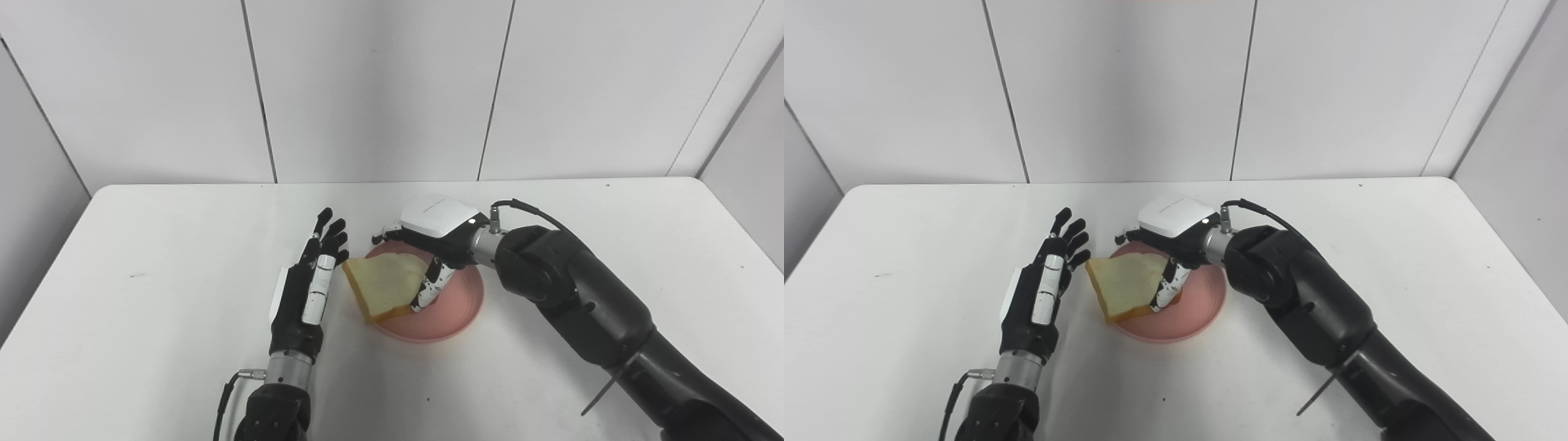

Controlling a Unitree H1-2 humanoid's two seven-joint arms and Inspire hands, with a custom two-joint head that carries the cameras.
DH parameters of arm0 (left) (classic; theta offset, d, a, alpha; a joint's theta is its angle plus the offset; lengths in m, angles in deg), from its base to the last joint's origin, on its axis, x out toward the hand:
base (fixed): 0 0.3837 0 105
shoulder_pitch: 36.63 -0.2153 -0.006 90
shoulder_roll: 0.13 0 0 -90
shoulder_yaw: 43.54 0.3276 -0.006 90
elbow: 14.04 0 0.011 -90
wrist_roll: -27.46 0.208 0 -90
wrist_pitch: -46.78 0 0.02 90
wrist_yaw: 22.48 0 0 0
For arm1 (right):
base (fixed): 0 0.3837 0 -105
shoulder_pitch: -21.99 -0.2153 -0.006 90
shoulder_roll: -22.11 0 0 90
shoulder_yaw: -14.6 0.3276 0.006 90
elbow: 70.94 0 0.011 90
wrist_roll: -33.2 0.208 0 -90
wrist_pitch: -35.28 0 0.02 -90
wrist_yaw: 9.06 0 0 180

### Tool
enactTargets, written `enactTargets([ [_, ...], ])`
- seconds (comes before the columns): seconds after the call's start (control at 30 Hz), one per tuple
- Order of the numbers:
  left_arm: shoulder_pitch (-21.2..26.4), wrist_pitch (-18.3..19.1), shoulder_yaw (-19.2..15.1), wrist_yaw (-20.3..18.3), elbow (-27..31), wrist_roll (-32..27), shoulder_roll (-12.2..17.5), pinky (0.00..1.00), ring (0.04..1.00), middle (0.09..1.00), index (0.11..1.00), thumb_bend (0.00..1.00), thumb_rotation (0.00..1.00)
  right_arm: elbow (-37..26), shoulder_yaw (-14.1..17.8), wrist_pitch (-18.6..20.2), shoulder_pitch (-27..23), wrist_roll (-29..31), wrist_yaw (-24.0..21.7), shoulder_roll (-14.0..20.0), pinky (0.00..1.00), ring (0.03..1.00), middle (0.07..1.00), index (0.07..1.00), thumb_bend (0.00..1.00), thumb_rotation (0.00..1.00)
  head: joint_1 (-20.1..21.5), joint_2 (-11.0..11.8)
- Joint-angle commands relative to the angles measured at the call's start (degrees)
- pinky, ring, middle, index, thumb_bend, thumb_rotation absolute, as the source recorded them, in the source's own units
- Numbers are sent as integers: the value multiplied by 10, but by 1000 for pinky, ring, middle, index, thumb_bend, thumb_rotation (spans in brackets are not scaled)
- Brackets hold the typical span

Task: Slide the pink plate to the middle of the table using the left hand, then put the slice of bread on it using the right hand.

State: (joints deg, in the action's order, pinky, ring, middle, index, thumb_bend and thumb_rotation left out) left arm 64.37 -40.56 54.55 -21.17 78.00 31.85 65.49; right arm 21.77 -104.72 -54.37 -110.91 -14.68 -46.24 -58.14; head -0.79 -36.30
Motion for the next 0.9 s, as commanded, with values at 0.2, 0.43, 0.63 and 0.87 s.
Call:
enactTargets([
  [0.2, 15, -3, 2, -4, 24, -8, -4, 909, 930, 935, 941, 776, 917, -37, 35, 32, -28, 1, -34, 11, 642, 828, 889, 867, 971, 326, 5, 4],
  [0.43, 12, -11, 0, 0, 24, -7, -4, 902, 923, 931, 933, 774, 917, -79, 133, 67, 4, 91, -12, -4, 789, 884, 924, 923, 989, 403, 6, 18],
  [0.63, 7, -12, -3, -9, 31, -21, 2, 935, 944, 951, 946, 759, 916, -105, 228, 128, 58, 170, 52, -45, 840, 946, 988, 997, 996, 669, 11, 38],
  [0.87, 4, -36, -10, -8, 14, -24, 9, 950, 941, 947, 952, 765, 912, -169, 276, 202, 152, 204, 125, -98, 896, 990, 1000, 1000, 911, 990, 16, 62],
])
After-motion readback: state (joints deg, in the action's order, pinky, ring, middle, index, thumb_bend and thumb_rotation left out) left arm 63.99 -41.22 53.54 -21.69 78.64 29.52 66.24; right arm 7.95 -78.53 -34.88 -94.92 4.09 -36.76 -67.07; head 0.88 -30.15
